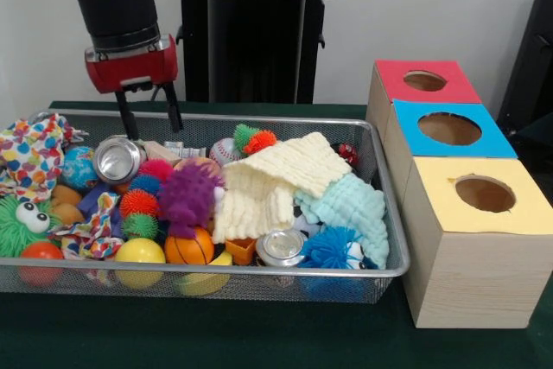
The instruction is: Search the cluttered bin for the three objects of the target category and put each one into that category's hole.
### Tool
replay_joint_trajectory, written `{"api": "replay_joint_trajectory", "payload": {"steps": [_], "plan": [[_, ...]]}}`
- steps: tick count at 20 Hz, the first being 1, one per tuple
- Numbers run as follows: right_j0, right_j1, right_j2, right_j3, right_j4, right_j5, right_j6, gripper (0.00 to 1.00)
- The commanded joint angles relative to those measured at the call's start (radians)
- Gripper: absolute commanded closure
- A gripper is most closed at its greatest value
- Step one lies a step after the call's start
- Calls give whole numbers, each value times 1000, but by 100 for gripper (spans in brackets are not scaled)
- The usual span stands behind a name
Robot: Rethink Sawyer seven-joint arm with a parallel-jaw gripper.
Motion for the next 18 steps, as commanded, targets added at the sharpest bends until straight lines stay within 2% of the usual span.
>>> {"api": "replay_joint_trajectory", "payload": {"steps": [1, 3, 6, 8, 10, 15, 18], "plan": [[31, 89, -181, -144, 36, -204, 297, 0], [78, 66, -263, -174, 49, -196, 345, 0], [128, 49, -342, -203, 77, -199, 352, 0], [129, 66, -339, -218, 101, -145, 286, 0], [175, 60, -390, -236, 119, -78, 282, 0], [310, 22, -584, -227, 117, 28, 361, 0], [321, 34, -633, -209, 97, -29, 342, 0]]}}
